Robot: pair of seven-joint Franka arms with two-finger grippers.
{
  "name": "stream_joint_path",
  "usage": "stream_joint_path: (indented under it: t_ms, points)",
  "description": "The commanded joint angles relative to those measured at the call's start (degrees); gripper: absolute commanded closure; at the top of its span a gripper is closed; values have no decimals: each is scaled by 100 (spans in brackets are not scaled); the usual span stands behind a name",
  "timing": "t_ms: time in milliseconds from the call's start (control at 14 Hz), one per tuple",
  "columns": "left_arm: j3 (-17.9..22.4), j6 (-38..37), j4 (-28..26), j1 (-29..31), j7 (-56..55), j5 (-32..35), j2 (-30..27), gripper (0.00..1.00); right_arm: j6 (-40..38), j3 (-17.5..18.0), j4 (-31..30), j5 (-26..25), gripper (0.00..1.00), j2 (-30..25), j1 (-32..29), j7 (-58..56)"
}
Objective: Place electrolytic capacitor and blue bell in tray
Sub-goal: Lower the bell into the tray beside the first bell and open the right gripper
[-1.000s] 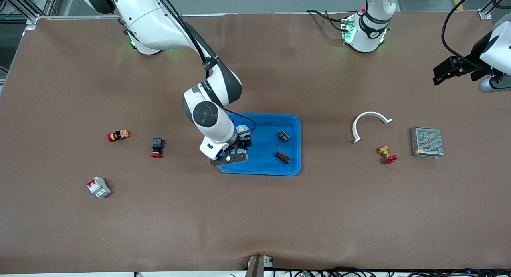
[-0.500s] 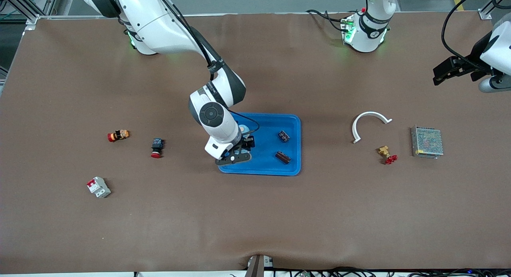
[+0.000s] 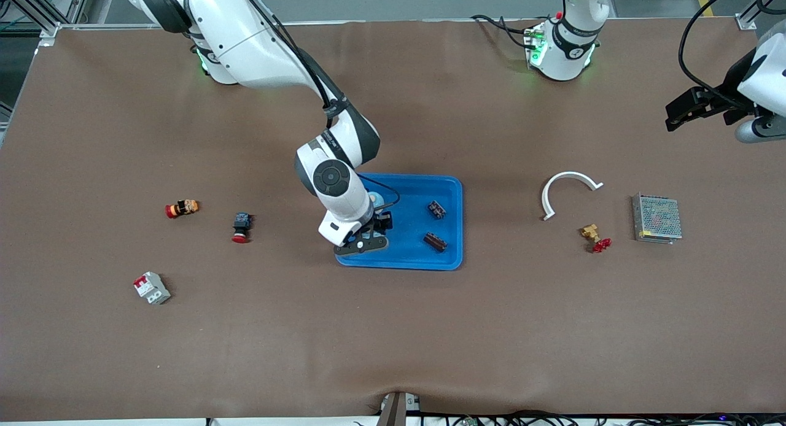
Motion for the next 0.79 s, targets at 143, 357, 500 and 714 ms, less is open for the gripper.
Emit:
stream_joint_path:
  t_ms: [143, 357, 500, 714]
  points:
    - [-2, 2, -119, 29, 138, -106, -123, 0, 90, -65, 17, -137, 51, 52, 74, 159]
    - [-2, 37, -110, 29, 138, -106, -114, 0, 142, -56, -1, -146, 49, 60, 82, 159]
    - [-2, 46, -93, 29, 138, -106, -114, 0, 212, -65, -18, -146, 47, 95, 91, 159]
    - [-2, 55, -84, 29, 138, -106, -114, 0, 336, -65, -97, -146, 22, 96, 117, 168]
